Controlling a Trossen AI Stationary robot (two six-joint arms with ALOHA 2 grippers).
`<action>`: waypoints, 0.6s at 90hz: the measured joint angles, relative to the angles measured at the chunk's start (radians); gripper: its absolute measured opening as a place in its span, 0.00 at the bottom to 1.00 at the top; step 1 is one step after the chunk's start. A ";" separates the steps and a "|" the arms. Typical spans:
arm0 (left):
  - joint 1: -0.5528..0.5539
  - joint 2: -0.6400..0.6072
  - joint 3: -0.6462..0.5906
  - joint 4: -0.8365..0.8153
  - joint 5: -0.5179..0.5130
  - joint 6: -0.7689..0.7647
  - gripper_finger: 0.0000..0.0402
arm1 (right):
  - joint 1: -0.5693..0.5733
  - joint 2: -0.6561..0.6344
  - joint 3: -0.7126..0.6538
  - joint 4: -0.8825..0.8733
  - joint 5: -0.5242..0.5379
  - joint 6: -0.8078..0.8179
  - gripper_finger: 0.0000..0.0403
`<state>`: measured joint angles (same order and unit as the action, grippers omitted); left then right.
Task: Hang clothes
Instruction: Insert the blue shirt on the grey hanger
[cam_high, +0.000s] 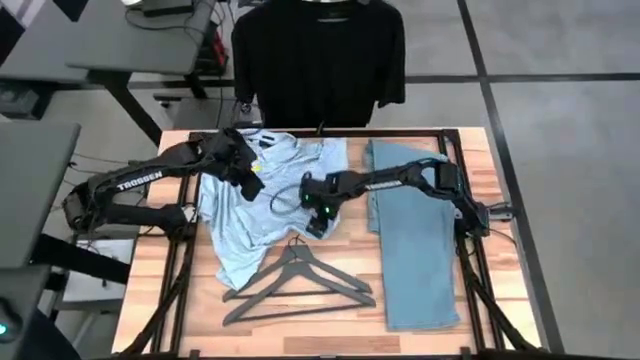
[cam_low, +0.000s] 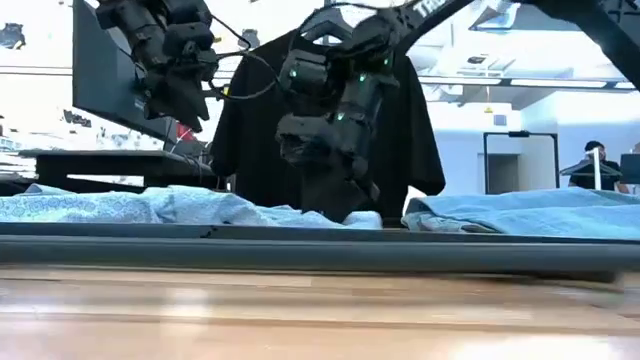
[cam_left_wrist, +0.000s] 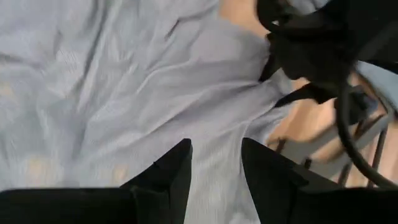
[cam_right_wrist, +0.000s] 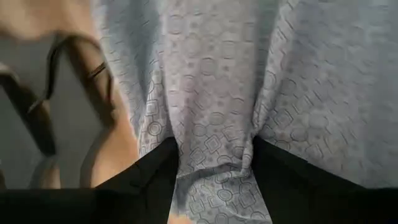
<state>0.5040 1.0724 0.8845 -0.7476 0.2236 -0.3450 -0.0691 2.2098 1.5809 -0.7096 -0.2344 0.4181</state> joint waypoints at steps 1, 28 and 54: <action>-0.005 0.000 0.000 -0.003 -0.007 -0.006 0.31 | 0.006 -0.003 -0.001 -0.003 0.000 0.001 0.47; -0.071 0.001 0.000 -0.022 -0.118 -0.044 0.31 | 0.076 -0.184 -0.008 -0.061 0.134 0.065 0.47; -0.091 0.001 0.000 -0.041 -0.021 0.036 0.31 | 0.032 -0.305 -0.007 -0.078 0.038 0.230 0.47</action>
<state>0.4130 1.0729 0.8845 -0.7888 0.2029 -0.3086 -0.0368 1.9052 1.5742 -0.7876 -0.1965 0.6480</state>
